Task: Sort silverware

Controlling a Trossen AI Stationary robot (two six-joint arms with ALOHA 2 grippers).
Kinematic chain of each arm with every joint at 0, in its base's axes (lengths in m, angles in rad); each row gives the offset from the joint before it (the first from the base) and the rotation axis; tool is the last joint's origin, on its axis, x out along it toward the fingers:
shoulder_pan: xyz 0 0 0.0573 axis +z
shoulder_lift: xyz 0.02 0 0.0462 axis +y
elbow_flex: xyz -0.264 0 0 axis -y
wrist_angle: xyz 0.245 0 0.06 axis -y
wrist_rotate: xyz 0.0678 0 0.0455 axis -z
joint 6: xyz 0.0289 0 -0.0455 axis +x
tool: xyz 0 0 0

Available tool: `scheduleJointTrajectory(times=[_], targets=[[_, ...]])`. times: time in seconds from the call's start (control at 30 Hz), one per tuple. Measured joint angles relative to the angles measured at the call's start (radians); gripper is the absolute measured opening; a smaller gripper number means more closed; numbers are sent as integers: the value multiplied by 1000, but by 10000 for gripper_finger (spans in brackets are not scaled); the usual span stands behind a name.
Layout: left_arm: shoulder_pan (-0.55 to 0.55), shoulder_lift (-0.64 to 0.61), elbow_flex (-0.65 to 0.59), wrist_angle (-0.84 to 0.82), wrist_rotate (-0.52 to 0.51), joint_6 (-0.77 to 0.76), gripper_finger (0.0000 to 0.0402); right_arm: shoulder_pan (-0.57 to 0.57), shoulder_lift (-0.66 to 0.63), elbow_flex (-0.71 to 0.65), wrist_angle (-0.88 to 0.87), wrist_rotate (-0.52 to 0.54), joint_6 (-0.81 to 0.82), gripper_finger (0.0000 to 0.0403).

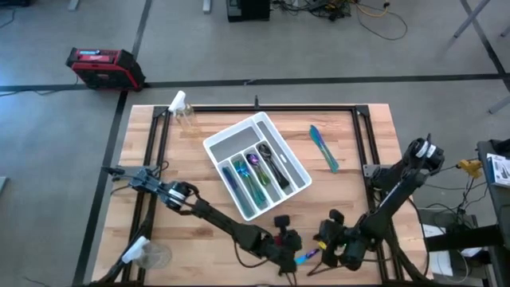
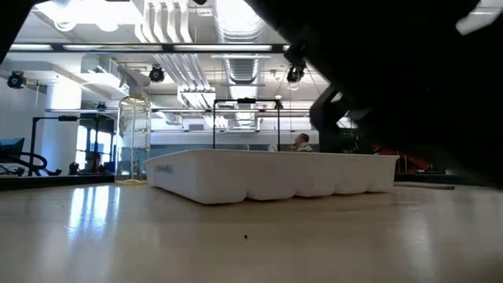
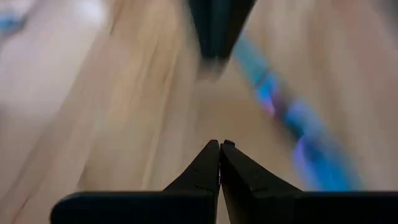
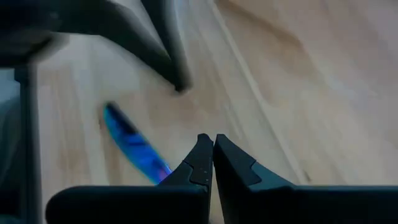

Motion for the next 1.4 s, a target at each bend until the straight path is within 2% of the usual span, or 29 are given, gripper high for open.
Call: scheduleJointTrajectory(times=[0.07,0.33,0.5,0.63,0.77,0.93,1.2,1.4], targets=[[-8,22,40,-5,17,6,0,26,-3,1,-9,0,-27,0],[-68,18,120,-12,-24,63,0,139,38,-1,24,-4,-196,0],[-93,18,124,-16,-65,37,0,142,173,-2,189,-31,-237,0],[-124,12,122,-53,-88,-17,0,134,278,30,313,22,-304,0],[-125,10,93,-84,-77,-67,0,113,318,54,321,68,-323,0],[-110,10,39,-84,-59,-113,0,81,317,55,345,104,-385,0],[-106,11,19,-77,-60,-111,0,10,318,52,355,129,-424,0],[-86,13,11,-84,-112,-84,0,52,241,47,312,139,-451,0]])
